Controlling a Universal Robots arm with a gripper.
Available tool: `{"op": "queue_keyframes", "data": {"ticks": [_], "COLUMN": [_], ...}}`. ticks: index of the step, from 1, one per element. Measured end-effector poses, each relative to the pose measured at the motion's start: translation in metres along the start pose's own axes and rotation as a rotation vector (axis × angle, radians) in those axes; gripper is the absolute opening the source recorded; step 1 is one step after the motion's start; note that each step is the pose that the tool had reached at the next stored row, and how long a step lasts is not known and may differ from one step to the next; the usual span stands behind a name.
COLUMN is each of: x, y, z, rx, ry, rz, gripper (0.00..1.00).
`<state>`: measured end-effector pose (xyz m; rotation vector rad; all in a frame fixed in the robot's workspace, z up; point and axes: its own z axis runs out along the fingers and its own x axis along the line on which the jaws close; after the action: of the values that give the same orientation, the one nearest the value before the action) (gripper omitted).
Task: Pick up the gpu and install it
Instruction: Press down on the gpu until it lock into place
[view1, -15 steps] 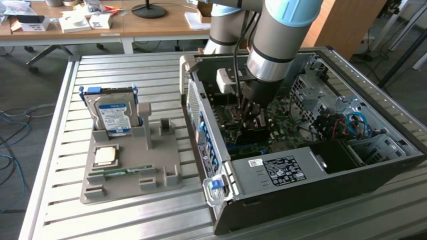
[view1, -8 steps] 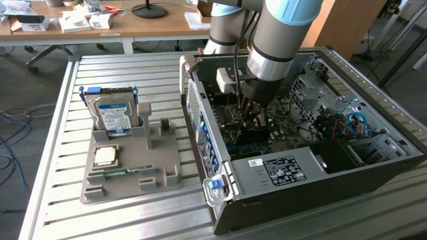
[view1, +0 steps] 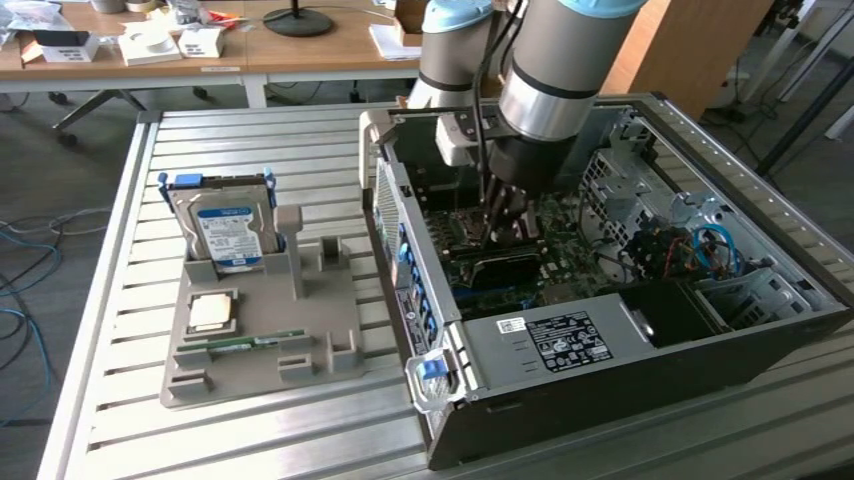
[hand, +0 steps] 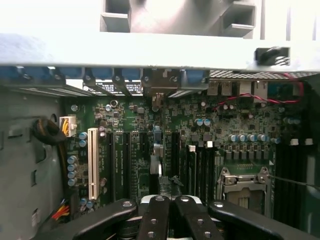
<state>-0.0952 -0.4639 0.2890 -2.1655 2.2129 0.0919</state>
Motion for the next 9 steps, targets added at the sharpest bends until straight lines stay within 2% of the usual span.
{"op": "queue_keyframes", "data": {"ticks": [9], "x": [-0.002], "y": [0.0004], "z": [-0.0302], "rx": [0.0001], "ry": [0.0004], "rz": [0.0], "gripper": [0.11]}}
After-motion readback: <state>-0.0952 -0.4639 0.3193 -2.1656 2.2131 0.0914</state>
